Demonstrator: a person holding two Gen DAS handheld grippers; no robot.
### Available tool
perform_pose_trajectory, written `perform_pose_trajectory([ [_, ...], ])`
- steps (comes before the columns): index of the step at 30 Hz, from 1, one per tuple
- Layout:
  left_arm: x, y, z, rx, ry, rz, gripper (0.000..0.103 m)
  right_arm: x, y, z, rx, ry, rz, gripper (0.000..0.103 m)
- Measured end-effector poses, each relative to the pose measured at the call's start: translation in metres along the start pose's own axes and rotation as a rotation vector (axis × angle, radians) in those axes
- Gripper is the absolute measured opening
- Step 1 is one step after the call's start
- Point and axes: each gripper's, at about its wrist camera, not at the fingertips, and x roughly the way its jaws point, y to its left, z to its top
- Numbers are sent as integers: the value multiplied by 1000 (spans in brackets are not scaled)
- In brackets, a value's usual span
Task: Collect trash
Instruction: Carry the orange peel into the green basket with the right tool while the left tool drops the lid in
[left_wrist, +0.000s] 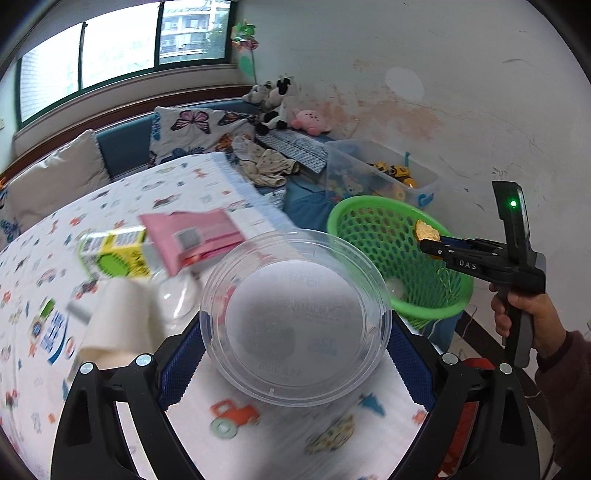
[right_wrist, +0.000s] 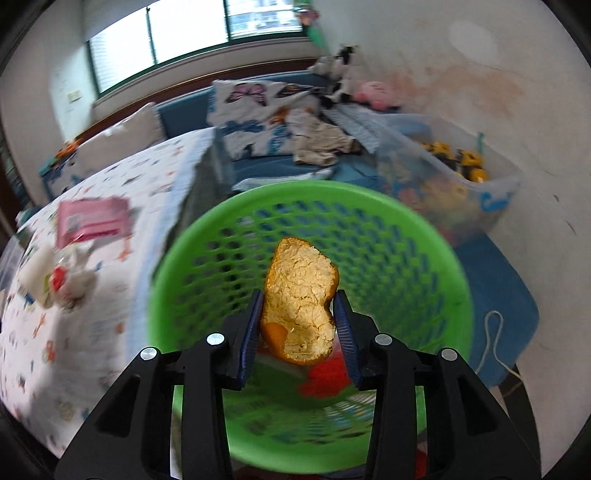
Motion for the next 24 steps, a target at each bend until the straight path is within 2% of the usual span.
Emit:
perform_pose_trajectory([
  [1,3,-4,4,3,1,-9,89,1,-7,1,16,-4,-10,49],
  [4,13,-14,15,19,0,-20,89,-2,-19,2,39,-25,-24,57],
  [15,60,-57,50,99,24,-54,89,-44,-33,-11,74,-112,-36,60],
  [24,104,-97,64,145,87,-103,89,-75,-46,-33,118,-141,-47,66],
])
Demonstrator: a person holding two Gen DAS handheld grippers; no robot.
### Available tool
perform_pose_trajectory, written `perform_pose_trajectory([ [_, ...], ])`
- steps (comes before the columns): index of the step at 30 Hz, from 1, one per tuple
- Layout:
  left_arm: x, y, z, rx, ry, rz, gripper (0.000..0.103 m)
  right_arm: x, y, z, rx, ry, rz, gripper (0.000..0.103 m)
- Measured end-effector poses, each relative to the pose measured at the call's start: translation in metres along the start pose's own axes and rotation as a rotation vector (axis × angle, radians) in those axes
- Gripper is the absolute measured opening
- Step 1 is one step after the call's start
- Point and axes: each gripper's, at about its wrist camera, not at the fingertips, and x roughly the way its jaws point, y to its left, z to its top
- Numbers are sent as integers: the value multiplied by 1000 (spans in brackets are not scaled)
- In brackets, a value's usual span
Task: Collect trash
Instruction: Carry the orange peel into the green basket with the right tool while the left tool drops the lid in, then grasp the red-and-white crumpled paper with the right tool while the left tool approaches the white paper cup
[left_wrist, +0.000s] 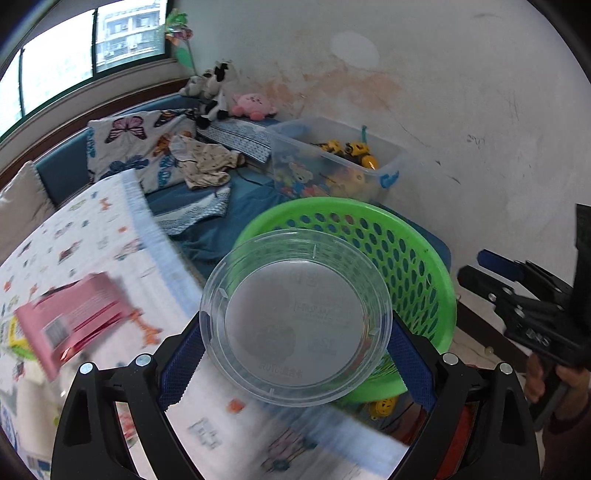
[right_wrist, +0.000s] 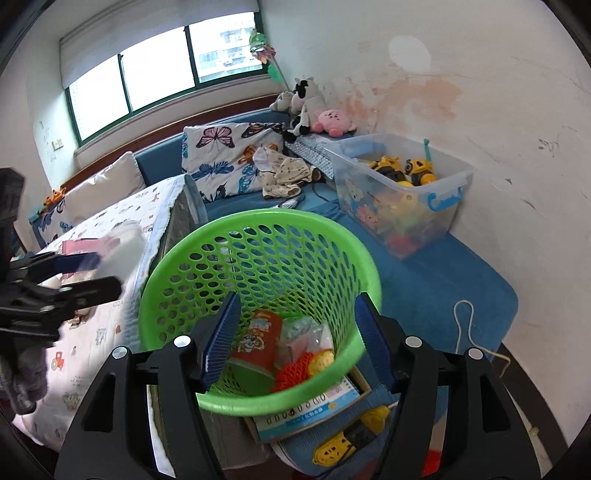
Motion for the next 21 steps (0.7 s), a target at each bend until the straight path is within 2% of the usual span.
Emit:
perform_pose_trajectory([
  [11,40,-30,15,13,42,-60,90,-15,-8,-15,36,-1,-6,67],
  [13,39,-31,15,12,36,-66,94,-16,-7,-16,44,-3,2,67],
  [18,29,-22,13,-20,22,-77,94,-18,0,-16,33,-7,17,67],
  [21,11,-11,5,-35,-2,-56,94,-21,8,-17,25,-10,37,67],
])
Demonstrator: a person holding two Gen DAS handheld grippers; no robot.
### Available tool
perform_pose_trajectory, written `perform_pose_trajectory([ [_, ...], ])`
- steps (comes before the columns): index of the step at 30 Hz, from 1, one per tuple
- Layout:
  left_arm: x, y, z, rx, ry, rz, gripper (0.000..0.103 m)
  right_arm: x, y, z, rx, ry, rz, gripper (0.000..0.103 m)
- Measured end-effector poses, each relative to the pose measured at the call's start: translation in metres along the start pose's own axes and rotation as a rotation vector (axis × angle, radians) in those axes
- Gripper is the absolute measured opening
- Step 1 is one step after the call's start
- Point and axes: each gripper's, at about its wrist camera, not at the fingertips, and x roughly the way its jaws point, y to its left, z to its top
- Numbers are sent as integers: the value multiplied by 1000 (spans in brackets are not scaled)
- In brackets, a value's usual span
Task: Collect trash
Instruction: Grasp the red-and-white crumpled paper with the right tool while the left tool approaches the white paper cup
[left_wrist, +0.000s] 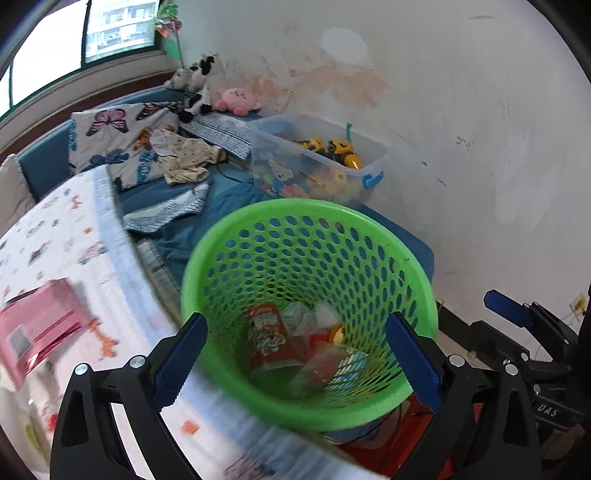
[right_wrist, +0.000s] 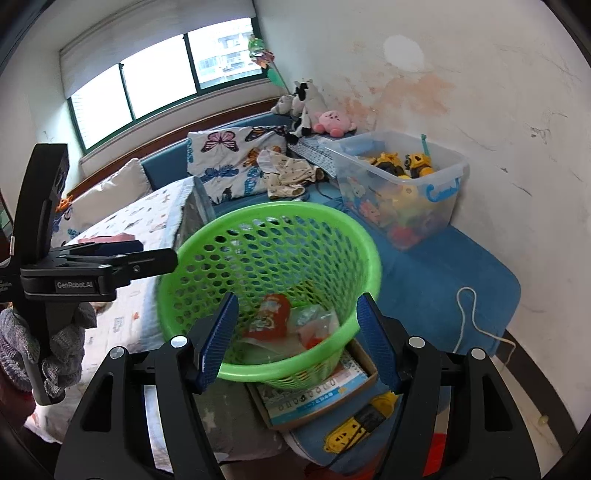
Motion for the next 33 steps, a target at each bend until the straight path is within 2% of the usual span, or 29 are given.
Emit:
perform_pose_trajectory([
  [11,-67,62,-47,-106,-45,124,94,11,57,-2,-81,30,102,70],
  [23,-138,138,-104,-275,-111,310,94,43,152,-5,-211,89,275,72],
  [33,-174,188,-143,-406,-122,395,94,77,228,-9,-303,157,391,72],
])
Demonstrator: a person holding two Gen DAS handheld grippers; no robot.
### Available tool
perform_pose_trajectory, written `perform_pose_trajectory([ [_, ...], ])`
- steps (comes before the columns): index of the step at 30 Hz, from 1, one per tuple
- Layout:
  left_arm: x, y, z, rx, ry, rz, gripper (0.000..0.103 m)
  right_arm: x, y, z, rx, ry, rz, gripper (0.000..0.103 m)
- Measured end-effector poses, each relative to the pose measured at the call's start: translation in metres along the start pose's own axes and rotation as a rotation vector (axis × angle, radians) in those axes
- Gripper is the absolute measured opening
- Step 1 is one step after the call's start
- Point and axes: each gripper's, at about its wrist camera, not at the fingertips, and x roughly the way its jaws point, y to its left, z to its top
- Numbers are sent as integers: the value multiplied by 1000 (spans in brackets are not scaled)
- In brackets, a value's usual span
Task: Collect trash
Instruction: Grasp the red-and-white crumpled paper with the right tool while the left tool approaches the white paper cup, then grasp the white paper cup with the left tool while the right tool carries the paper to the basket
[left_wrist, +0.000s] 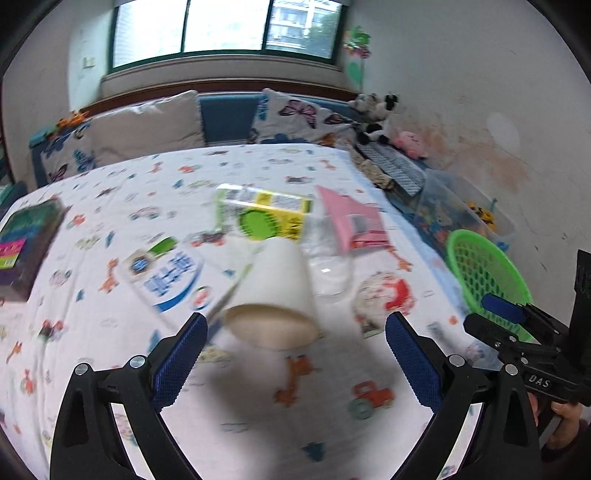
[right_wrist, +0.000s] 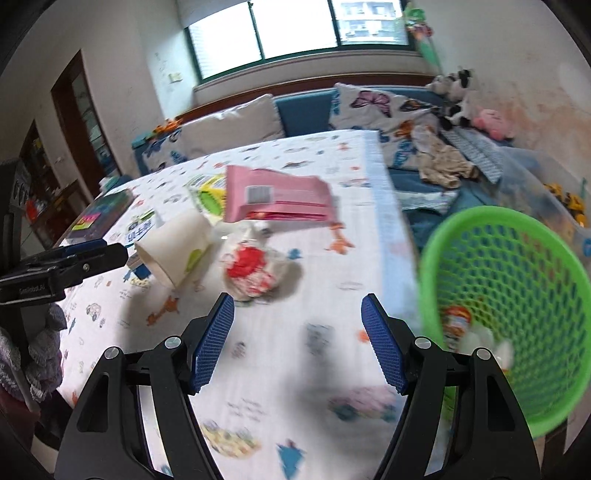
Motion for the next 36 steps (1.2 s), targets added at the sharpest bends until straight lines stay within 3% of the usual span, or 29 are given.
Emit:
perform_pose_trajectory([
  [7,-5,24,-3,-57,-1,15,94,36,20,12,-18,45,44,72],
  [18,8,30,3,-50,21,18,94,83,22,21,9,112,42,71],
  [20,12,28,9,-37,27,19,94,87,22,20,8,125,45,66],
  [25,28,20,27,25,68,23,94,84,23,21,10,123,60,55],
  [36,71,8,55,122,197,30,93,44,8,13,10,75,38,55],
])
